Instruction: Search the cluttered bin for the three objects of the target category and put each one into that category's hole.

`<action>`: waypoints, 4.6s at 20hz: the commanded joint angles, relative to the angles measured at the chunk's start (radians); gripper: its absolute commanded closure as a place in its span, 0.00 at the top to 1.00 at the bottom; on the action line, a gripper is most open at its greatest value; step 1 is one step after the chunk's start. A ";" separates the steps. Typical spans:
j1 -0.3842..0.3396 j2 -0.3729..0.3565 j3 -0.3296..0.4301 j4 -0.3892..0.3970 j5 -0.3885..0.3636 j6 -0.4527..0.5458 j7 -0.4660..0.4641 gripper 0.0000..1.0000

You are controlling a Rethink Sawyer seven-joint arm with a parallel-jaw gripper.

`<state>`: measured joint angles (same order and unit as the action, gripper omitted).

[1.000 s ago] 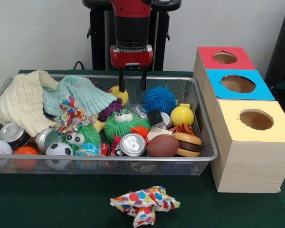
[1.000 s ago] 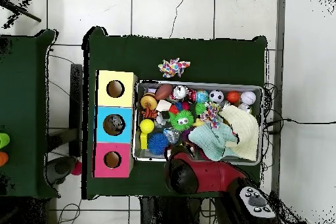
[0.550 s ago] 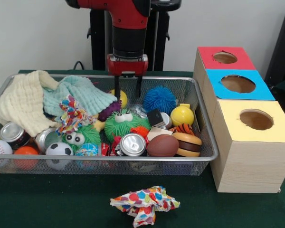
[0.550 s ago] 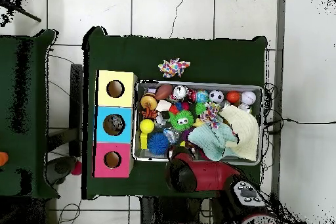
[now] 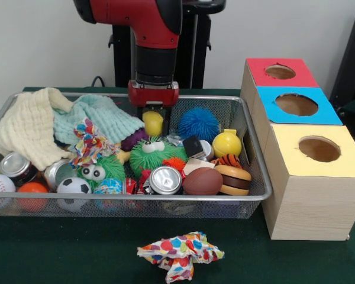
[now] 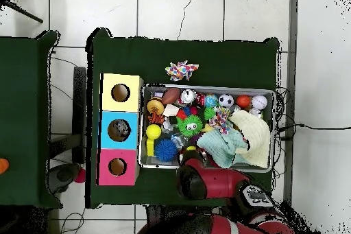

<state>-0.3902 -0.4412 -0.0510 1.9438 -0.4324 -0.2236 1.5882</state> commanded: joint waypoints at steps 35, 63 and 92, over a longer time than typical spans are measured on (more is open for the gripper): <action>-0.363 0.196 0.387 0.111 0.206 0.284 0.162 1.00; -0.477 0.266 0.538 0.160 0.268 0.298 0.171 1.00; -0.360 0.157 0.403 0.095 0.231 0.057 0.119 1.00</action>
<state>-0.8616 -0.2650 0.4610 2.0910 -0.1577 -0.1438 1.5880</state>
